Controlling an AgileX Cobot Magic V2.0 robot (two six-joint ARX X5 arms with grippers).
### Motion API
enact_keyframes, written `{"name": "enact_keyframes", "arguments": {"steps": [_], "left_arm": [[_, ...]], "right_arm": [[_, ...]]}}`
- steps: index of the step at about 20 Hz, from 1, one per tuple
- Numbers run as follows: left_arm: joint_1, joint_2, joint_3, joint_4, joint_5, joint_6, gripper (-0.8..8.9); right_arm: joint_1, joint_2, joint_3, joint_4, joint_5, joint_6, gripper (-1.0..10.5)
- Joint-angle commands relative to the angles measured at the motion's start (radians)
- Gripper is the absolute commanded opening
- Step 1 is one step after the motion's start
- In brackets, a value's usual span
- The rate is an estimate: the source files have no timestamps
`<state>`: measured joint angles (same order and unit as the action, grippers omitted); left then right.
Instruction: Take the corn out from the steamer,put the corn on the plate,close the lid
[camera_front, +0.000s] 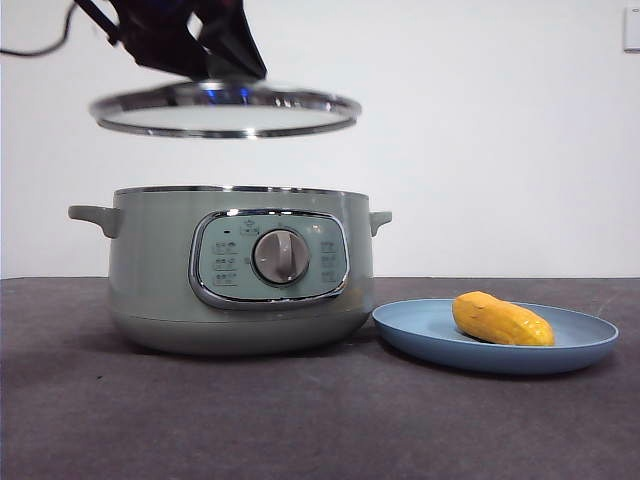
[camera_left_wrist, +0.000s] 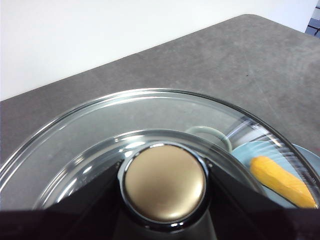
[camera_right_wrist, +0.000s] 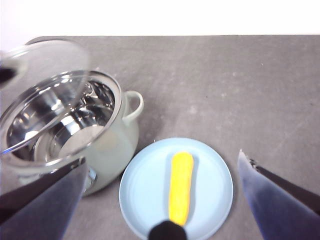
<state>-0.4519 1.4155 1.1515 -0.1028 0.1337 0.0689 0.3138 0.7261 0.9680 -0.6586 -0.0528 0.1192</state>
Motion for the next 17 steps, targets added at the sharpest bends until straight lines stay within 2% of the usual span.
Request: {"name": "enact_keyframes", "arguments": {"steps": [1,11,17], "left_arm": [[0.002,0.026,0.016,0.076,0.001,0.014,-0.09],[0.003,0.139,0.016,0.14,-0.002,0.014,-0.09],[0.003,0.187,0.016,0.155,-0.011,0.014,-0.09]], "right_arm": [[0.001,-0.021,-0.004,-0.018,0.0,0.015,5.0],[0.002,-0.033,-0.004,-0.125,-0.001,0.016,5.0],[0.001,-0.034,-0.004,-0.136,-0.001,0.016,5.0]]}}
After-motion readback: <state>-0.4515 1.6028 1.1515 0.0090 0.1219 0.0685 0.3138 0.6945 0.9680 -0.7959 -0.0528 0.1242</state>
